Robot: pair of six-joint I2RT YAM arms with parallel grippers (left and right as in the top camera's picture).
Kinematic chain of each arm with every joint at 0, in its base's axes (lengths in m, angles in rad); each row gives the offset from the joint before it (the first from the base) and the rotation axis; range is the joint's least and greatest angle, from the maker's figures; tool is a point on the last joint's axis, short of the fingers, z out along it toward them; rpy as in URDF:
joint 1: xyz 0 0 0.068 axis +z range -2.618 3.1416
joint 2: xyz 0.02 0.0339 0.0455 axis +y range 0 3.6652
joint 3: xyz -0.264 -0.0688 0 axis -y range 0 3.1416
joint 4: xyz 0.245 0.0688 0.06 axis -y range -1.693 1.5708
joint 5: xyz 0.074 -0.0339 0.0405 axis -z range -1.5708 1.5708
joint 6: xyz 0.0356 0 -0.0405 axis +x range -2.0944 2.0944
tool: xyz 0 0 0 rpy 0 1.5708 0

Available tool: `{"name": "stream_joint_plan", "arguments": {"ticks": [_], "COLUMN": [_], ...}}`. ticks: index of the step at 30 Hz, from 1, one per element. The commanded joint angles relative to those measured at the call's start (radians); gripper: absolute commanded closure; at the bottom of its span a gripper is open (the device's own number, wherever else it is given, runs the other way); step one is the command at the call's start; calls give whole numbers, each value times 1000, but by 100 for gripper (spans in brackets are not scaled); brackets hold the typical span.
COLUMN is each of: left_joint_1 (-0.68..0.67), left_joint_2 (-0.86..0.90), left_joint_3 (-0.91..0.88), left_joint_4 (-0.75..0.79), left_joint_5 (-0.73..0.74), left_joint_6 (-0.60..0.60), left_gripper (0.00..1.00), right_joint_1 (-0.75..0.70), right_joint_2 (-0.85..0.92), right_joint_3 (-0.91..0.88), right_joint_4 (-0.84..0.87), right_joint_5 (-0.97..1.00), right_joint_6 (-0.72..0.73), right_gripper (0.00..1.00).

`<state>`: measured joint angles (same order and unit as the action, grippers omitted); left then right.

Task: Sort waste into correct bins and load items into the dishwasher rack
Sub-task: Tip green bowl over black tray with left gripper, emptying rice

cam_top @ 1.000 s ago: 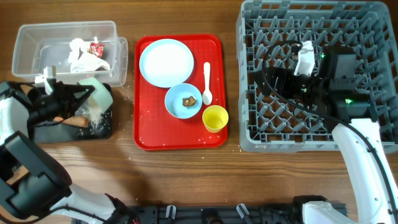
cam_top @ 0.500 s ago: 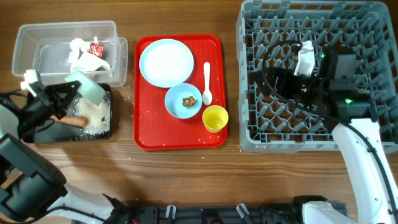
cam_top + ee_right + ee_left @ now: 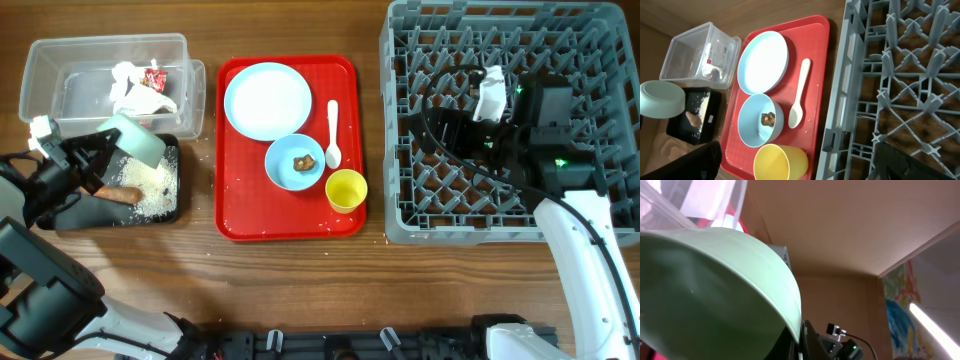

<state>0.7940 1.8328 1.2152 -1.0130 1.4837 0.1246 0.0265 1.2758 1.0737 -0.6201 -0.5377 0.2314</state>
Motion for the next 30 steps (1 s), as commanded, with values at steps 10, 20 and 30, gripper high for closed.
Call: {"name": "stream_joint_plan", "arguments": {"ticks": [10,20,30], "left_joint_1": [-24,-51,-217], "left_joint_2": [-9,-28,-88], "left_joint_3": [-7,-3,129], "left_joint_4": [-23,-12,-20], "left_joint_5": [1,-18,-152], "left_joint_6": [-13,-89,-156], "left_gripper": [96,96,96], "right_joint_1": [-2,-2,-2], "right_joint_2": [10,10,10], "right_joint_3": [18,18,18], "right_joint_4": [10,6,7], "right_joint_5": [17,18,25], "right_joint_6": [8,34,33], "right_gripper": [0,0,0]}}
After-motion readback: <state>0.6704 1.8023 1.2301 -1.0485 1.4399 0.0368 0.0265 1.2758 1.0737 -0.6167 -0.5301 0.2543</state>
